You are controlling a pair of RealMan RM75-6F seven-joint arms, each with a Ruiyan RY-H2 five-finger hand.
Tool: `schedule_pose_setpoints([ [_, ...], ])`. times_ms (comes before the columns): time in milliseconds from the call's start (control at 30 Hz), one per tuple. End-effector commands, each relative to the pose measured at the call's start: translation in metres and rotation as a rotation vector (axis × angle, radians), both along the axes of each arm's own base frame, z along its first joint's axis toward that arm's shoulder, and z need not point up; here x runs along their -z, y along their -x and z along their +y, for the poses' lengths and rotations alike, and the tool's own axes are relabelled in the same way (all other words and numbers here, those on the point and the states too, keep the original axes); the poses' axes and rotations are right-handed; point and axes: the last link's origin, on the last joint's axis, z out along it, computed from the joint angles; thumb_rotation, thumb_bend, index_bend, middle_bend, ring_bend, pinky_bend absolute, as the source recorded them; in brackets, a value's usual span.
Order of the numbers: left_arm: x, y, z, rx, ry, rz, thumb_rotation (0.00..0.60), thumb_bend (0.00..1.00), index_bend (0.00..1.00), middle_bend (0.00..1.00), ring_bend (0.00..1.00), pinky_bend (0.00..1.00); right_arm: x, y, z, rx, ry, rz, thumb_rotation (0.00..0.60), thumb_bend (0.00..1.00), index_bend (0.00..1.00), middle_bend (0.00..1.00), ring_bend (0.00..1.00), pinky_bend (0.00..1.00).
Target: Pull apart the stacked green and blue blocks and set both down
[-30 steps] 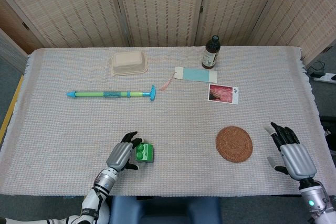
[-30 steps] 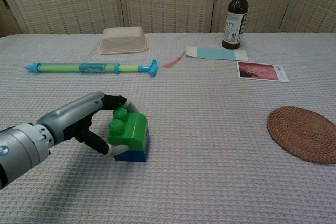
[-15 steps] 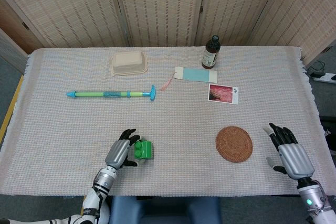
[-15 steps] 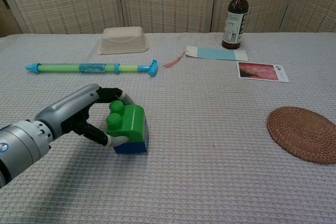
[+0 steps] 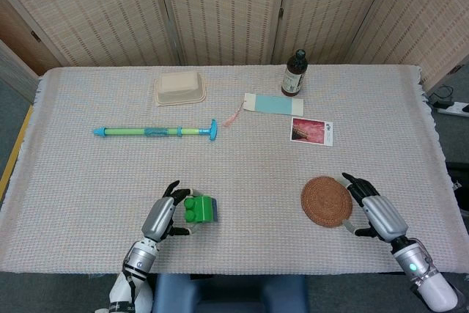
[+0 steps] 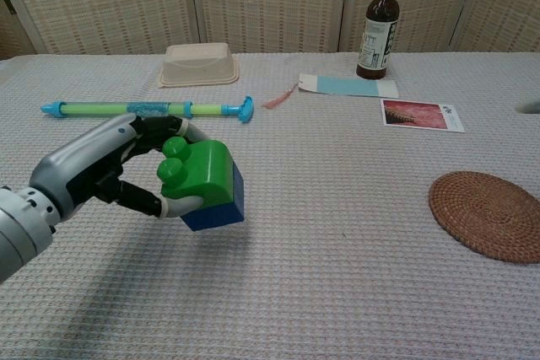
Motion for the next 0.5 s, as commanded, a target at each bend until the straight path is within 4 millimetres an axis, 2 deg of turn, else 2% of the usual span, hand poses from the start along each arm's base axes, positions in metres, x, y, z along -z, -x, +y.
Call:
schedule_pose_setpoints([
  [33,-0.004,-0.003,0.003,-0.004,-0.015,-0.017,0.6,0.35,0.72,0.8,0.3,0.0,0.04,-0.026,-0.023,-0.02,-0.243,-0.19,0.6,0.41,0.0,0.0,0.0,0.0],
  [233,-0.01,-0.009,0.009,0.016,-0.052,-0.065,0.6,0.35,0.73,0.81,0.3,0.0,0.073,-0.06,-0.039,0.052,-0.446,-0.435,0.6,0.41,0.0,0.0,0.0,0.0],
  [500,-0.015,-0.019,0.007,0.032,-0.045,-0.098,0.6,0.35,0.73,0.81,0.3,0.0,0.103,-0.094,-0.069,0.044,-0.495,-0.493,0.6,0.41,0.0,0.0,0.0,0.0],
])
